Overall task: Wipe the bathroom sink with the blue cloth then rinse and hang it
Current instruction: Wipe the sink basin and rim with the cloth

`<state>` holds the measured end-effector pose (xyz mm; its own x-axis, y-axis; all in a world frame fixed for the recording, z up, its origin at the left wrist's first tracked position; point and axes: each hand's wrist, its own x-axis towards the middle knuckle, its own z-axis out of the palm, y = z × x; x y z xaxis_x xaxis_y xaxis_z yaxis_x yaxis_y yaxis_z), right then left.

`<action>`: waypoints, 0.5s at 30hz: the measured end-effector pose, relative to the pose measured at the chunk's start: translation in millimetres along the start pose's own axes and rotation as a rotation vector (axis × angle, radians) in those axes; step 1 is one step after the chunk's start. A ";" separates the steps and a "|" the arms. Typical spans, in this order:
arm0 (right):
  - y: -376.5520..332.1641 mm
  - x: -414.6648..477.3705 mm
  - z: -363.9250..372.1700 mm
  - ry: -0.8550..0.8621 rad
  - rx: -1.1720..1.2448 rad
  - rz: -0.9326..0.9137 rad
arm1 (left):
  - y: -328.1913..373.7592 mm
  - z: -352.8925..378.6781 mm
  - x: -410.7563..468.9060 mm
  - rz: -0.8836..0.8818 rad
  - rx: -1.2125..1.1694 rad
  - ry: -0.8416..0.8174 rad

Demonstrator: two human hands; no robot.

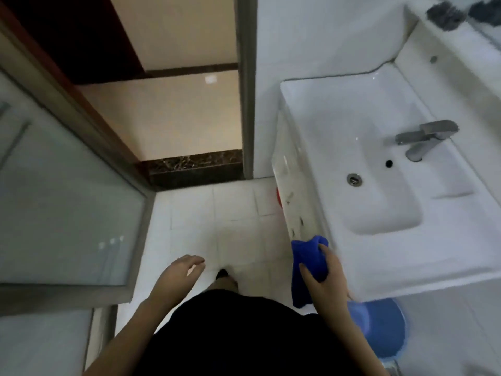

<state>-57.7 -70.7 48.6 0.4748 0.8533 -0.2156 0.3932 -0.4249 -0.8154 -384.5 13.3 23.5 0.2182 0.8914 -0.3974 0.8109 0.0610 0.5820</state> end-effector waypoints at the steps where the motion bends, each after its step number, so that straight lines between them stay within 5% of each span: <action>1: -5.4 1.6 11.4 -0.031 -0.013 -0.013 | -14.6 -3.3 -7.0 -0.070 -0.029 0.018; 8: -76.8 30.9 95.0 -0.148 0.020 -0.075 | -88.9 -64.4 -8.4 -0.258 -0.256 0.226; 15: -128.9 54.5 189.7 -0.028 0.047 -0.013 | -163.5 -148.0 52.4 -0.276 -0.208 0.175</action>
<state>-231.9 87.9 40.0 0.4474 0.8671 -0.2188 0.3616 -0.3992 -0.8426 -586.0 116.6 12.5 -0.1036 0.8906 -0.4428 0.6947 0.3834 0.6086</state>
